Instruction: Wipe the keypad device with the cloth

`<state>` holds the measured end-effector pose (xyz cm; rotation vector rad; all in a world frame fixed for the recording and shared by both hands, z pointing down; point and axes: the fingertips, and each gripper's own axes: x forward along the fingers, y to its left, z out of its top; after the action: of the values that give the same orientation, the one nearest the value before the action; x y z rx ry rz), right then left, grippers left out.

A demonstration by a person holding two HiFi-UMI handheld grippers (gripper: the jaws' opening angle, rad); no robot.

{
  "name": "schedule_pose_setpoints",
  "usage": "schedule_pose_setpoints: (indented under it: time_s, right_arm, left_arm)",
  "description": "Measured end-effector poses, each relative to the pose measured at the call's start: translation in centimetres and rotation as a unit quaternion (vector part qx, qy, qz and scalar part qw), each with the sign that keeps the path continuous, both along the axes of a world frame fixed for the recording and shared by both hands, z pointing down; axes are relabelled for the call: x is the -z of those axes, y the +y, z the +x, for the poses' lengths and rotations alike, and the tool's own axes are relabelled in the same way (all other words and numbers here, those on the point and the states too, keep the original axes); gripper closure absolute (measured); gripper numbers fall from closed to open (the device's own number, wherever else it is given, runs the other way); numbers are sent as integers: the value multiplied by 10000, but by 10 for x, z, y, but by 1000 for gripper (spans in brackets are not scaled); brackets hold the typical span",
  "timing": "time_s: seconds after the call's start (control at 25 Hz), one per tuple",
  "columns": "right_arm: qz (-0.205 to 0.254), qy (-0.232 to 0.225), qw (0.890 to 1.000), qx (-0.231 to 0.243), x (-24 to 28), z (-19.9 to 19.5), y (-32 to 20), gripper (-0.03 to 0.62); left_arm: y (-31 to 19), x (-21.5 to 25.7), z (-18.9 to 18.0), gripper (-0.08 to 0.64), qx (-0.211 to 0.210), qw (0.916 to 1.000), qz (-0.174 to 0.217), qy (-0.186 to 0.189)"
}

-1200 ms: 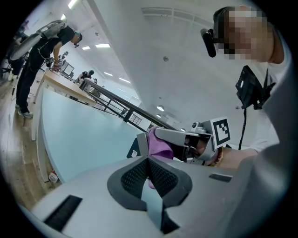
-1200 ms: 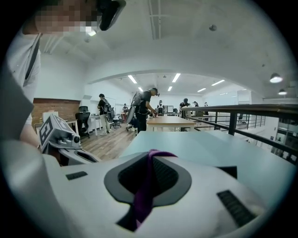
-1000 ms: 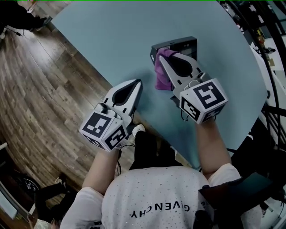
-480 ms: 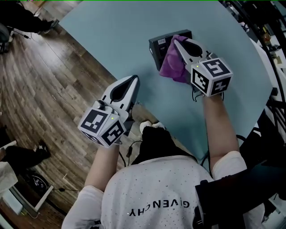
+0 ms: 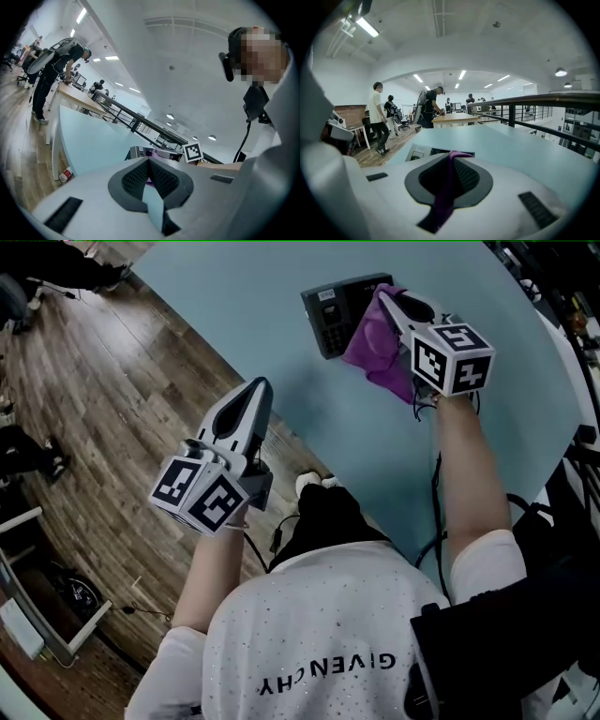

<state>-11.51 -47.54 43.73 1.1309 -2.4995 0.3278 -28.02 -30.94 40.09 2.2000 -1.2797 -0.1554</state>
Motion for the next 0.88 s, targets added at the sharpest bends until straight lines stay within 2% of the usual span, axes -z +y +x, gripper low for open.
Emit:
schedule_pose_setpoints:
  time_s: [0.16,0.36,0.56,0.72,0.88]
  right_arm:
    - [-68,-180,9998,-62,0,13,-2,568]
    - [-70,-524,9984,-212,1,23,-6,568]
    - [-82,-579,9978,-314,4,23,-1,568]
    - [-145,-986,9946,305,18,-18,27,568]
    - [-20,-850,9913,1005,12,-64,52,568]
  left_arm:
    - [8,11,5,560,85,9998,-63,-196]
    - [22,25,-4,558,536,9984,14,-167]
    - [38,19,-3,558,667,9969,-203,-357]
    - [46,16,2,559,656,9965,-269,-444]
    - [48,20,6,558,716,9960,-220,-478]
